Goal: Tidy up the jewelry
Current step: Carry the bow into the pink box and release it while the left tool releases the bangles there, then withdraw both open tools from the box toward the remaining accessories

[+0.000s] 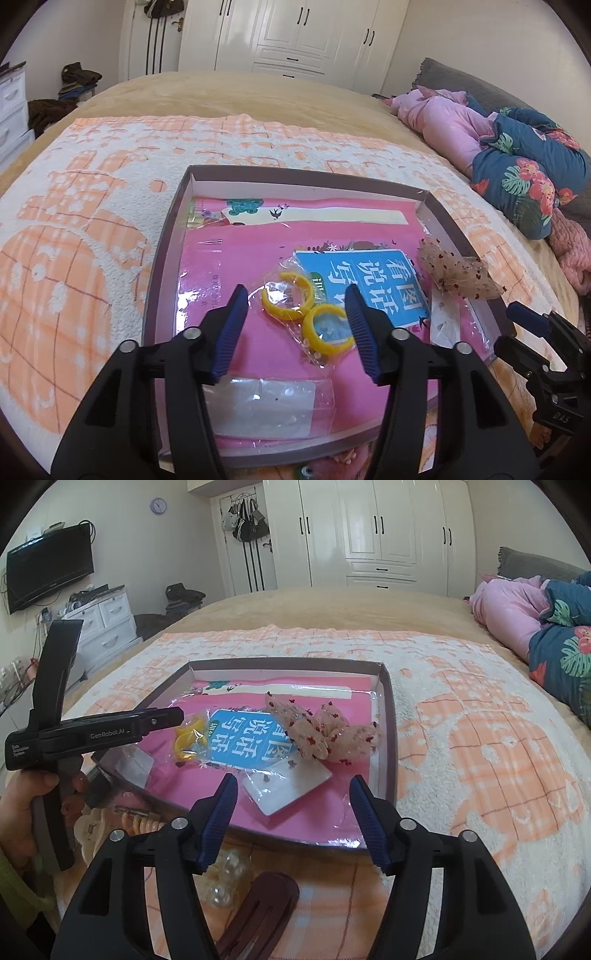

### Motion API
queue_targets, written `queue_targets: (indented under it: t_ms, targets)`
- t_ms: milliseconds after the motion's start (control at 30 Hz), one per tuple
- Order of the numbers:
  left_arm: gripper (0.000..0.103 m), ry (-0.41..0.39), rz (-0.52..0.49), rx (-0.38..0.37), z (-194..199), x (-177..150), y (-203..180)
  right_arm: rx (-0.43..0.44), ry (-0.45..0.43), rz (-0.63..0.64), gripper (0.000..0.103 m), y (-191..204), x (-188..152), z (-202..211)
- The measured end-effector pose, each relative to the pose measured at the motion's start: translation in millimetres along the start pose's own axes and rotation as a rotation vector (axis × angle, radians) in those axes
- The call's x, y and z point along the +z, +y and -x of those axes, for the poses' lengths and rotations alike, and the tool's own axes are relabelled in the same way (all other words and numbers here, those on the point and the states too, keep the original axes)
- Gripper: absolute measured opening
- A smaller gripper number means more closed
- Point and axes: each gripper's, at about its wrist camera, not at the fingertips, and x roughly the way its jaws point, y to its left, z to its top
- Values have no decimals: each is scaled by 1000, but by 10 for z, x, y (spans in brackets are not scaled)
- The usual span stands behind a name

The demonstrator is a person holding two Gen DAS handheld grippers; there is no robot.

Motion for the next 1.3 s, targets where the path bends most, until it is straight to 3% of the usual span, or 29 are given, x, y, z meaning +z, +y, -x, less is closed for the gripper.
queue_targets:
  t_ms: [367,600,1300]
  targets:
    - [71,-47,1,33,282,-34,-7,-1,-27,18,72,-3,-103,210]
    - [84,-69,-7,53,465,-110,-33,2,-33,33,73,40,-158,290]
    - [88,-114,-16,62,937,-399,-106,32,-53,106,74,242,-254,553]
